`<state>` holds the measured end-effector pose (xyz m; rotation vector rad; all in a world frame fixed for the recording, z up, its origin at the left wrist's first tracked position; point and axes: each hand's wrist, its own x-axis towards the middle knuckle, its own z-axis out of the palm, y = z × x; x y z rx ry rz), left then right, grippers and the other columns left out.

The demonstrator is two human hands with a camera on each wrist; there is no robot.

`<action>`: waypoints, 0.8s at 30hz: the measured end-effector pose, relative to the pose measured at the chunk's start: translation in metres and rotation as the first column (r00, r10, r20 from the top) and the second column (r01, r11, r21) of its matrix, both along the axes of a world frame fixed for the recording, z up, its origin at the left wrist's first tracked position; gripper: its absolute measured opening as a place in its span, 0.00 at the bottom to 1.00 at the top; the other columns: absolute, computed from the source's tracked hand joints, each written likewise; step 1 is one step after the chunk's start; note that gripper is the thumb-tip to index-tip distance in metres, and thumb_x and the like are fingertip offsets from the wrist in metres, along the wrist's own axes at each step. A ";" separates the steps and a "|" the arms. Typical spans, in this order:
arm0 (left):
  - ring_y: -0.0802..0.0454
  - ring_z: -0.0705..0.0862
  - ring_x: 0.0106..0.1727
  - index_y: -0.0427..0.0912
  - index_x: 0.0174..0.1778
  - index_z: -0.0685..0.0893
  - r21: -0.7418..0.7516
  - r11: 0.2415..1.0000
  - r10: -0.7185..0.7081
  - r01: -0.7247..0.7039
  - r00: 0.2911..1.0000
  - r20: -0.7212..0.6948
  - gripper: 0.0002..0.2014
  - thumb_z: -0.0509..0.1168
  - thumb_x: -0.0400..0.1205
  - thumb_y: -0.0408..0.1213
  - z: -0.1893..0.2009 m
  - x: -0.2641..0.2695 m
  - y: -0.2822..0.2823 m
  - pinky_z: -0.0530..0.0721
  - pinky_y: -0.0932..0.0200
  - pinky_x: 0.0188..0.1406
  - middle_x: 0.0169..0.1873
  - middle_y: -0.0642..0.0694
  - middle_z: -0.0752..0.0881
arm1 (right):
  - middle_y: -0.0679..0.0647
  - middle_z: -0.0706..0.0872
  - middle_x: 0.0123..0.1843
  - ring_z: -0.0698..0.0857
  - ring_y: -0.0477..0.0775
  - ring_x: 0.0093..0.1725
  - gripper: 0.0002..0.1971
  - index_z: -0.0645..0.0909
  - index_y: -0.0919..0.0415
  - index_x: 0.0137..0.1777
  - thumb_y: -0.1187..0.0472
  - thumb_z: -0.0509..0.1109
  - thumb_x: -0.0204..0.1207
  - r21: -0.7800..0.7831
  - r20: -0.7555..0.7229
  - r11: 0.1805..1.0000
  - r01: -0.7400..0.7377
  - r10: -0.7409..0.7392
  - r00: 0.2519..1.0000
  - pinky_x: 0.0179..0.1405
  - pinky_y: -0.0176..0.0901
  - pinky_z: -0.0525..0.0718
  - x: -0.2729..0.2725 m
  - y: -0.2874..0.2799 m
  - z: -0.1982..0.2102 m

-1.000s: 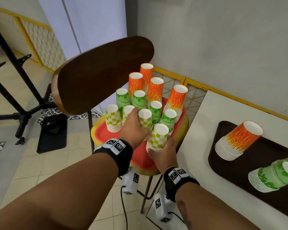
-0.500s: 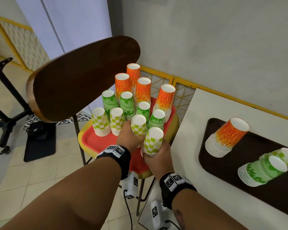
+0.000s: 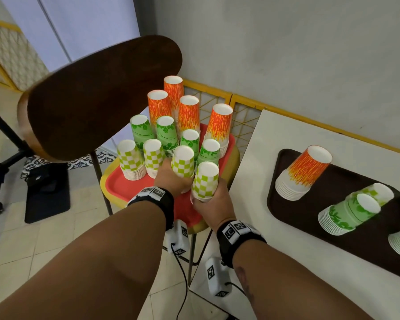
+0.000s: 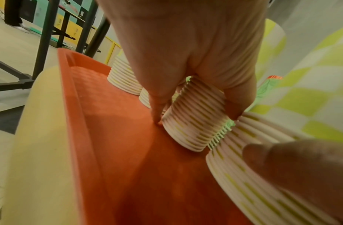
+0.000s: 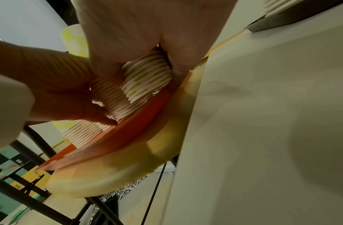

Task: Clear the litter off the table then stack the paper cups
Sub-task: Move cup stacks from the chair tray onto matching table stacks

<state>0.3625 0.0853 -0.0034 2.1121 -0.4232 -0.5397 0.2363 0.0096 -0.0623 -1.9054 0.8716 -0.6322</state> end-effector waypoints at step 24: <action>0.62 0.85 0.43 0.47 0.57 0.72 -0.570 0.809 -0.026 0.141 0.978 0.205 0.26 0.79 0.69 0.39 0.126 -0.108 -0.076 0.81 0.72 0.42 0.47 0.51 0.86 | 0.50 0.85 0.58 0.85 0.46 0.53 0.34 0.70 0.58 0.67 0.59 0.84 0.65 -0.130 0.328 0.943 0.306 -0.250 0.911 0.49 0.31 0.82 -0.123 -0.077 0.203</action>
